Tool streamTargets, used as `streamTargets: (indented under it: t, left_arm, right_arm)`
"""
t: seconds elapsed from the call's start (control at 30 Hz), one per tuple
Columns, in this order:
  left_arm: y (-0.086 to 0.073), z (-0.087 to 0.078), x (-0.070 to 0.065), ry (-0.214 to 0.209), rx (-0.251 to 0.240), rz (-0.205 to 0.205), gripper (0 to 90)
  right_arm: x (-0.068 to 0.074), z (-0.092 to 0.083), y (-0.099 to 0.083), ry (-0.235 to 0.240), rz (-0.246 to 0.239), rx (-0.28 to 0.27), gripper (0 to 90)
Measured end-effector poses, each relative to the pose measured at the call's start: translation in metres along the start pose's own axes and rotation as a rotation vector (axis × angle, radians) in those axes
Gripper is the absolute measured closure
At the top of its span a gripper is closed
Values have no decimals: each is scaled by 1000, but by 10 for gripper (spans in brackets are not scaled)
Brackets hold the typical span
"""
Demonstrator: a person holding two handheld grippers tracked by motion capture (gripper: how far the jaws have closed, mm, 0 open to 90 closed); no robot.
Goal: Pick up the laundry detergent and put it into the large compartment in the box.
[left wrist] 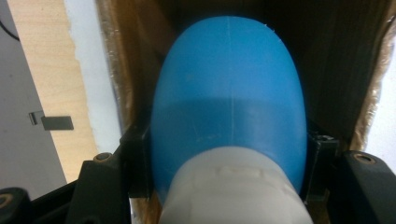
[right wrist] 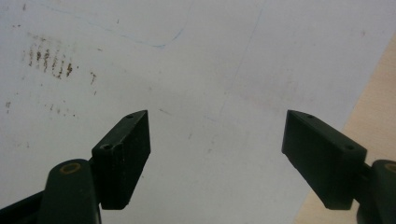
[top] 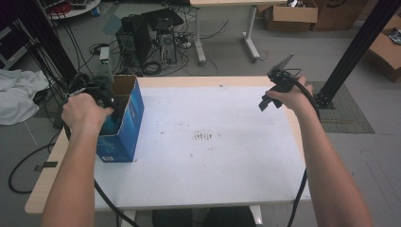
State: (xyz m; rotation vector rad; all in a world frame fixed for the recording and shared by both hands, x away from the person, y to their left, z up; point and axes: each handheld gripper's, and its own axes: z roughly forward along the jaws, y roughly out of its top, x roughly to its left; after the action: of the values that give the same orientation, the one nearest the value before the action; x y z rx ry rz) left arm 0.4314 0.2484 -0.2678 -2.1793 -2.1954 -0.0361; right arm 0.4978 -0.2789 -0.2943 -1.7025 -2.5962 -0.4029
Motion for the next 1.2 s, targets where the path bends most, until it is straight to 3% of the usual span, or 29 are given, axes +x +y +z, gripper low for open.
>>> streamTargets:
  t: [0.37, 1.2]
  left_arm:
    - [3, 13, -7, 14, 15, 12, 382]
    - [3, 14, -14, 39, 25, 18, 376]
  right_arm:
    - [-3, 1, -2, 3, 11, 2, 240]
    - [-4, 2, -4, 5, 9, 0, 240]
